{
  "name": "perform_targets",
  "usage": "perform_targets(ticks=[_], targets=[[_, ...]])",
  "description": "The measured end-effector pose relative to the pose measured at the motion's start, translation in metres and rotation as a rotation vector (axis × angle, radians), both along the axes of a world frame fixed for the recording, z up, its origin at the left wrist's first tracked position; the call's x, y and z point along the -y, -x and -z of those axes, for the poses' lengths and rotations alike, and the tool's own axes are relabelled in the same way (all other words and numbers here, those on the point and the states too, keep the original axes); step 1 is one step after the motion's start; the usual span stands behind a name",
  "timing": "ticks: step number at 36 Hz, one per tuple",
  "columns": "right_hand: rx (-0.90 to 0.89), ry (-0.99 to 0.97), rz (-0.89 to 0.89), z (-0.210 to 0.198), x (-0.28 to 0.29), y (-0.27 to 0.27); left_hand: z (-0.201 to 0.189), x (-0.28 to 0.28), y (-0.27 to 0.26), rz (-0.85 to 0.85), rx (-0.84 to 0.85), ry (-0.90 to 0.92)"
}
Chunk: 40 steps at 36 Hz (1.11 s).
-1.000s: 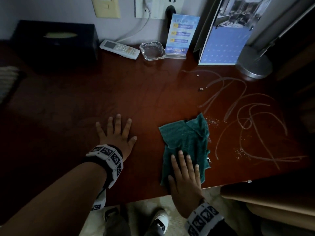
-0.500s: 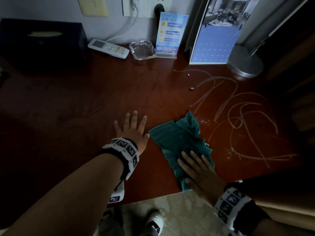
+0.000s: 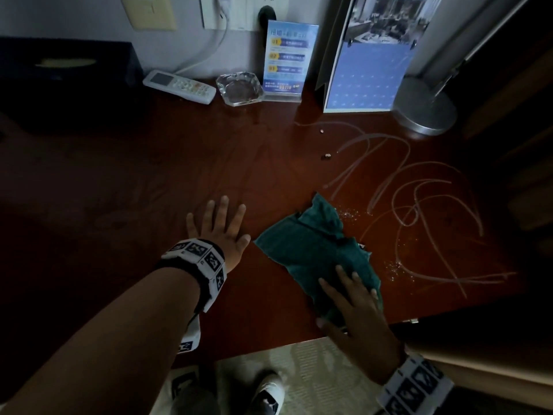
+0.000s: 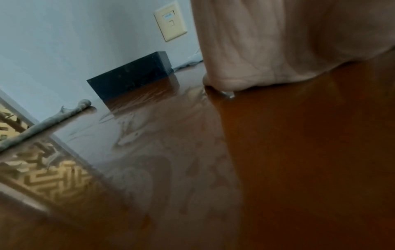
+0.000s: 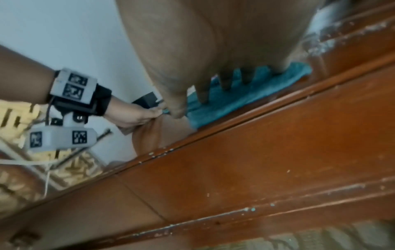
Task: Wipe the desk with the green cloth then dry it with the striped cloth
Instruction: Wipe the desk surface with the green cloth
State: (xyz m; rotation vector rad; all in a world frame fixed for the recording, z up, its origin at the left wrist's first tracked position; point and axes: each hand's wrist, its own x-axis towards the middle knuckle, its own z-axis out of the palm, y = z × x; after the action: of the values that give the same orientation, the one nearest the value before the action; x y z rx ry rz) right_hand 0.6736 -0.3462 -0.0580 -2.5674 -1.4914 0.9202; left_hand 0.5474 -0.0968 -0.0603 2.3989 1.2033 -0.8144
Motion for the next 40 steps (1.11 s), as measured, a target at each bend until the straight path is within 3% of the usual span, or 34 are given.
perform_targets(ticks=[14,18,20,23,27,32,35,40], targets=[[0.052,0.317,-0.165,0.003,-0.013,-0.028,-0.003,-0.005,-0.001,0.026,-0.028,0.067],[0.193,0.409,-0.171,0.006,-0.014,-0.048,-0.006,-0.005,-0.003,0.033,-0.040,0.083],[0.200,0.370,-0.174,0.020,-0.010,-0.058,-0.007,-0.006,-0.003,0.037,-0.042,0.086],[0.125,0.194,-0.171,0.009,-0.021,-0.058,-0.007,-0.007,-0.003,0.046,-0.037,0.085],[0.026,0.008,-0.059,-0.010,-0.030,-0.053,-0.006,-0.008,-0.002,0.057,-0.024,0.072],[0.199,-0.104,0.022,-0.026,-0.048,-0.047,-0.005,-0.008,-0.004,0.054,-0.024,0.075],[0.252,0.024,0.194,-0.029,-0.062,-0.028,-0.003,-0.008,-0.003,0.054,-0.013,0.066],[0.185,0.131,0.403,-0.020,-0.076,0.006,-0.004,-0.006,-0.002,0.052,0.025,0.010]])
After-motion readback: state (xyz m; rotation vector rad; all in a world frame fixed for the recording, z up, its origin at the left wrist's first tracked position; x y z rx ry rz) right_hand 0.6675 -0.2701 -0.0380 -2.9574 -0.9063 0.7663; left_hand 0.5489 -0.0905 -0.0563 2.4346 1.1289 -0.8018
